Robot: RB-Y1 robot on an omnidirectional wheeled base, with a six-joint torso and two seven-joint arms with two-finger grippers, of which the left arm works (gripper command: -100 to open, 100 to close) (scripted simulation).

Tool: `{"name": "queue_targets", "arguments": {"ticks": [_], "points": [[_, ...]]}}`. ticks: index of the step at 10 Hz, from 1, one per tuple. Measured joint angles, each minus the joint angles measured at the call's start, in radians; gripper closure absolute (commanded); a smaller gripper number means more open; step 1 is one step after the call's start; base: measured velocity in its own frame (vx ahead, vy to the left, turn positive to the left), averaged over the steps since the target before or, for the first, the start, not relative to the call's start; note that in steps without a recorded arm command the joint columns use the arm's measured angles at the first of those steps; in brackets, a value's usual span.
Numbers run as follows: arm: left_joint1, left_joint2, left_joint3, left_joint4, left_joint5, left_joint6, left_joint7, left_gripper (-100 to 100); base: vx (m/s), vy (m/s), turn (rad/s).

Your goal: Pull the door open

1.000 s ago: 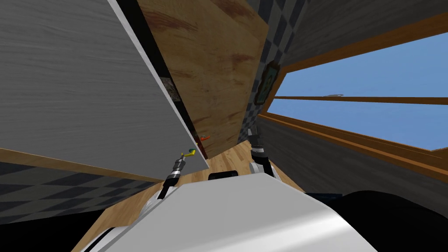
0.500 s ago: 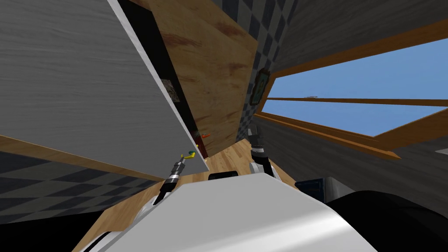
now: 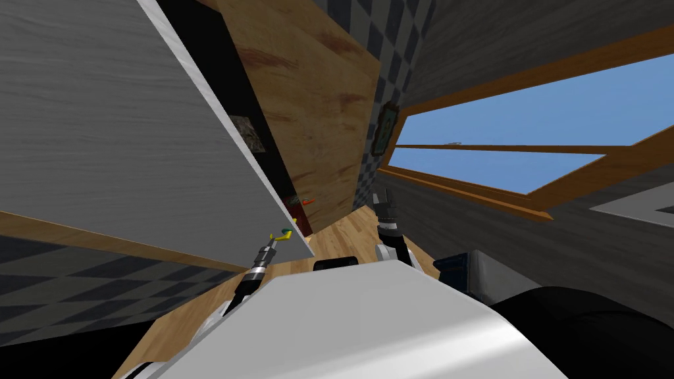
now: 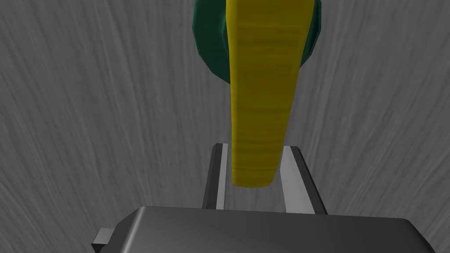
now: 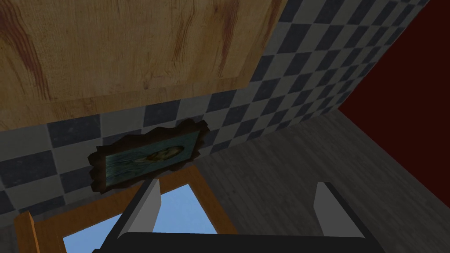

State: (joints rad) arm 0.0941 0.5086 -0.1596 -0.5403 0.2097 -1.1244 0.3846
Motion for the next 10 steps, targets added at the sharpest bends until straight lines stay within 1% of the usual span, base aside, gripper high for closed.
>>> {"name": "queue_targets", "arguments": {"ticks": [1,2,3,4,5,6,7,8,9,10], "points": [[-0.004,0.002,-0.007,0.019,-0.001,-0.018,0.004,100,-0.144,0.062,-0.090],[-0.008,0.002,-0.017,0.050,-0.005,-0.048,0.012,100,-0.084,0.019,-0.004],[-0.004,0.002,-0.022,0.058,-0.007,-0.060,0.016,100,-0.033,-0.011,0.029],[0.012,0.004,-0.022,0.031,-0.006,-0.047,0.014,100,-0.094,0.047,-0.158],[0.023,0.011,-0.027,0.032,-0.005,-0.058,0.018,100,-0.171,0.080,-0.200],[0.021,0.014,-0.033,0.046,-0.006,-0.081,0.023,100,-0.190,0.095,-0.190],[0.027,0.020,-0.042,0.048,-0.007,-0.101,0.031,100,-0.192,0.074,-0.125],[0.044,0.025,-0.049,0.032,-0.008,-0.112,0.034,100,-0.083,0.031,-0.011],[0.048,0.025,-0.051,0.031,-0.008,-0.112,0.034,100,-0.155,0.066,-0.224],[0.052,0.027,-0.052,0.042,-0.006,-0.119,0.035,100,-0.226,0.069,-0.215]]}}
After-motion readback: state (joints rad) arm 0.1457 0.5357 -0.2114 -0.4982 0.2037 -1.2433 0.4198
